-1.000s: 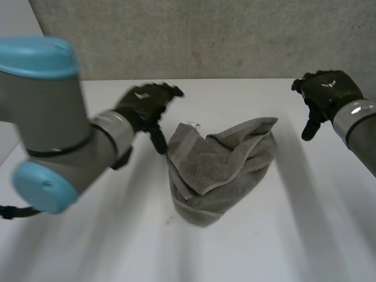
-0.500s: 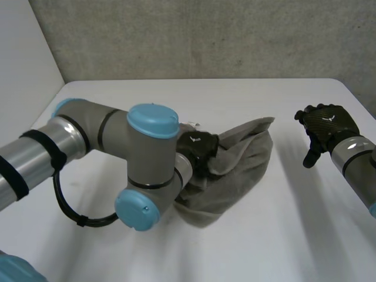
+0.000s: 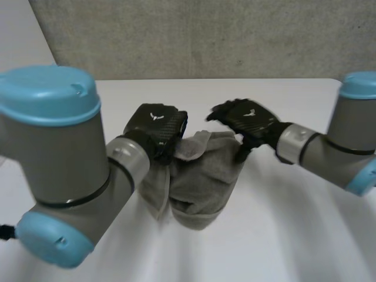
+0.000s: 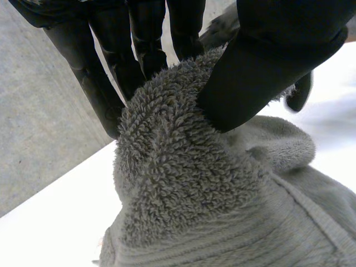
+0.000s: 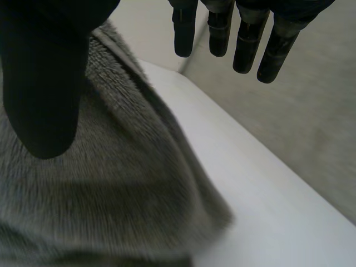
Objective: Fold the towel.
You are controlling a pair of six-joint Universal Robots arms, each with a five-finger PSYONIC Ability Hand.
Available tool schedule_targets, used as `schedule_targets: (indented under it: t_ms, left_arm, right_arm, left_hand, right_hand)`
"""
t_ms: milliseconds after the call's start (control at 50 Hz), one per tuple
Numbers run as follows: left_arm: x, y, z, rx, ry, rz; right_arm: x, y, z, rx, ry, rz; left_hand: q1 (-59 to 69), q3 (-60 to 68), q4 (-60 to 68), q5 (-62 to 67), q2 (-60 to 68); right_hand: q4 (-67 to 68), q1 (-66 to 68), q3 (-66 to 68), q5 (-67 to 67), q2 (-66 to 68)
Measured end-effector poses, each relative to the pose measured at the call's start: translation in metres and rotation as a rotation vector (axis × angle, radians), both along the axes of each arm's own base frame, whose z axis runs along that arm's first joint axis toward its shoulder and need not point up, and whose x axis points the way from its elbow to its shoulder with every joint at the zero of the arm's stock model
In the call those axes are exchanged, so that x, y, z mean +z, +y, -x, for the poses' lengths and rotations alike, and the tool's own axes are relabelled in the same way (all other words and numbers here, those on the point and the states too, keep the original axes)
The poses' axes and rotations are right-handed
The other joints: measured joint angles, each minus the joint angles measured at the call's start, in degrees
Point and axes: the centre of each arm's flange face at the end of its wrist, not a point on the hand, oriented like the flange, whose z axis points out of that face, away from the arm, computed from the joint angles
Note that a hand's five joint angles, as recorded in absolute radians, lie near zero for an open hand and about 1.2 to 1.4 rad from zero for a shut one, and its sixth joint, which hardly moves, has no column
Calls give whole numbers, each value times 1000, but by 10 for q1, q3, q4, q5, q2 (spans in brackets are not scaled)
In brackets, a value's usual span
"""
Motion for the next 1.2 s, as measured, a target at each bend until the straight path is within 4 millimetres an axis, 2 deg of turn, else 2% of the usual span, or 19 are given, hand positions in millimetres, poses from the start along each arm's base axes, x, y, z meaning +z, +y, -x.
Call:
schedule_targets:
  t_ms: [120, 160, 180, 200, 280, 340, 400, 480, 540, 560, 620, 660, 720, 780, 880, 920, 960, 1000, 1200]
  left_arm:
    - [0, 16, -13, -7, -23, -4]
    - [1, 19, -16, -8, -30, 0]
    - [2, 19, -17, -8, -32, 4]
    - [2, 19, -18, -7, -35, 8]
    - [7, 15, -21, -1, -50, 41]
    - [15, 2, -23, 18, -54, 97]
    - [39, -29, -28, 64, -37, 231]
    - [79, -68, -34, 118, 17, 426]
    - [101, -83, -37, 138, 53, 524]
    - [117, -94, -38, 148, 85, 599]
    - [126, -102, -37, 149, 108, 647]
    - [121, -106, -35, 142, 108, 644]
    - [95, -110, -31, 124, 76, 582]
    - [42, -107, -31, 95, -2, 444]
    - [-12, -94, -39, 66, -88, 290]
    - [-12, -94, -39, 66, -88, 290]
    - [-41, -85, -49, 51, -134, 201]
    - [-46, -82, -51, 46, -143, 181]
    - [-45, -62, -56, 22, -152, 154]
  right_arm:
    - [-23, 8, -35, 118, -4, -18]
    - [-32, 9, -43, 144, -4, -21]
    - [-34, 8, -46, 150, -4, -20]
    - [-36, 8, -49, 156, -5, -16]
    - [-33, 2, -59, 163, -16, 38]
    - [-14, -11, -64, 120, -39, 139]
    - [36, -33, -64, -31, -103, 326]
    - [103, -45, -50, -246, -232, 506]
    - [118, -43, -45, -296, -273, 538]
    - [136, -33, -37, -351, -325, 559]
    - [134, -17, -35, -354, -326, 535]
    - [125, -3, -37, -340, -299, 497]
    - [95, 30, -41, -287, -191, 395]
    - [46, 72, -42, -203, 23, 247]
    - [0, 110, -32, -108, 281, 80]
    - [0, 110, -32, -108, 281, 80]
    - [-10, 121, -27, -80, 366, 0]
    - [-8, 119, -26, -90, 357, -11]
    - [20, 81, -12, -233, 206, -29]
  left_hand:
    - [0, 1, 0, 0, 0]
    - [0, 1, 1, 0, 0]
    - [0, 1, 1, 0, 0]
    - [0, 0, 1, 0, 0]
    - [0, 1, 1, 0, 0]
    - [0, 1, 1, 0, 0]
    - [0, 1, 1, 0, 0]
    - [0, 1, 2, 9, 0]
    - [0, 1, 2, 8, 0]
    - [0, 4, 2, 8, 0]
    - [20, 6, 2, 8, 0]
    - [23, 6, 2, 8, 0]
    - [27, 6, 2, 8, 1]
    - [27, 6, 2, 8, 1]
    - [28, 6, 2, 8, 1]
    - [28, 6, 2, 8, 1]
    - [28, 6, 2, 8, 1]
    - [28, 6, 2, 8, 1]
    - [28, 6, 2, 8, 1]
  right_hand:
    - [13, 12, 17, 14, 14]
    - [161, 140, 181, 156, 173]
    - [179, 157, 190, 173, 192]
    - [311, 280, 321, 295, 319]
    - [518, 431, 526, 499, 524]
    - [547, 433, 554, 516, 540]
    - [549, 433, 556, 517, 540]
    - [549, 433, 557, 517, 540]
    - [549, 433, 557, 517, 540]
    - [550, 433, 557, 517, 540]
    - [551, 433, 559, 517, 540]
    - [551, 433, 560, 519, 540]
    - [551, 433, 560, 527, 540]
    - [551, 433, 560, 530, 540]
    - [495, 380, 504, 479, 486]
    - [495, 380, 504, 479, 486]
    - [205, 171, 217, 209, 208]
    - [155, 132, 166, 157, 160]
    - [95, 89, 109, 94, 110]
